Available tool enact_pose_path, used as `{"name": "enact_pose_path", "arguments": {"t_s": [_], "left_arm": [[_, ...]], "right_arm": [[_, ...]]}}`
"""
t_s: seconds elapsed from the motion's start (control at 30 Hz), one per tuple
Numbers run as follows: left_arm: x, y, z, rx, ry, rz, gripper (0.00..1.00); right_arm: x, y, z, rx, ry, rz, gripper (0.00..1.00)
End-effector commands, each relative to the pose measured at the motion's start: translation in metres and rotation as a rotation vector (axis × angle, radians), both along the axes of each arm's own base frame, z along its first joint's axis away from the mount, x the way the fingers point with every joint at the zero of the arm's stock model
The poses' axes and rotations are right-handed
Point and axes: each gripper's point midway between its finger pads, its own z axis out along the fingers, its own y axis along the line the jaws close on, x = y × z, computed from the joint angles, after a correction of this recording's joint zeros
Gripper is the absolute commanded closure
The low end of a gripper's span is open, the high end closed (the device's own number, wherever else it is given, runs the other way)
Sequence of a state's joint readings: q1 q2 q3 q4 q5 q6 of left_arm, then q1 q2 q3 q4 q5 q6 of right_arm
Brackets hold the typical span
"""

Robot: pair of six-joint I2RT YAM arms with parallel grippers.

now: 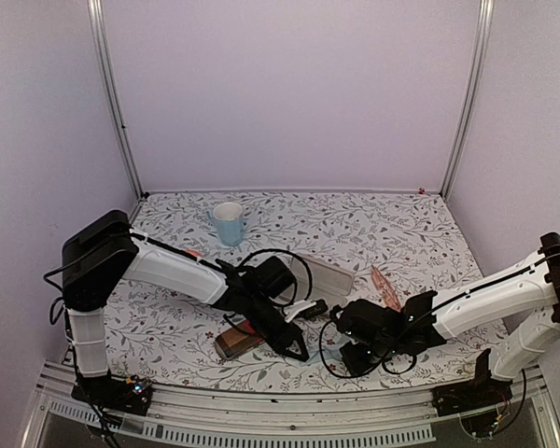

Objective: Organize the sunglasses
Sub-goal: Adjust the glasses cleaning cloth at the center of the board.

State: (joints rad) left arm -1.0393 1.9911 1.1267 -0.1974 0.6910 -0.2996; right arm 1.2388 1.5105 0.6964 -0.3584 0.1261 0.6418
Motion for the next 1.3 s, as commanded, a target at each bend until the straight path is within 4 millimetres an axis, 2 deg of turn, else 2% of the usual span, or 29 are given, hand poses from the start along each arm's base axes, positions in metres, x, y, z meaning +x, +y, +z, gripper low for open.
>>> {"name": "enact_pose_path", "arguments": {"t_s": [0.0,0.53,0.73,0.87,1.0,1.27], "left_arm": [[0.009,-0.003,0.026,-0.061,-0.039,0.009,1.00],[0.030,0.001,0.078,-0.095,-0.189,0.030,1.00],[0.039,0.006,0.102,-0.102,-0.253,0.053,1.00],[0.035,0.012,0.109,-0.090,-0.279,0.060,1.00],[0.024,0.013,0.119,-0.093,-0.302,0.057,1.00],[-0.010,0.014,0.124,-0.077,-0.320,0.060,1.00]], "right_arm": [[-0.001,0.001,0.015,0.034,-0.017,0.003,1.00],[0.019,0.009,0.088,0.224,-0.085,0.015,1.00],[0.017,0.009,0.094,0.219,-0.079,0.038,1.00],[0.012,0.011,0.106,0.255,-0.068,0.056,1.00],[0.002,0.015,0.124,0.309,-0.070,0.081,1.00],[-0.031,0.017,0.133,0.341,-0.037,0.108,1.00]]}}
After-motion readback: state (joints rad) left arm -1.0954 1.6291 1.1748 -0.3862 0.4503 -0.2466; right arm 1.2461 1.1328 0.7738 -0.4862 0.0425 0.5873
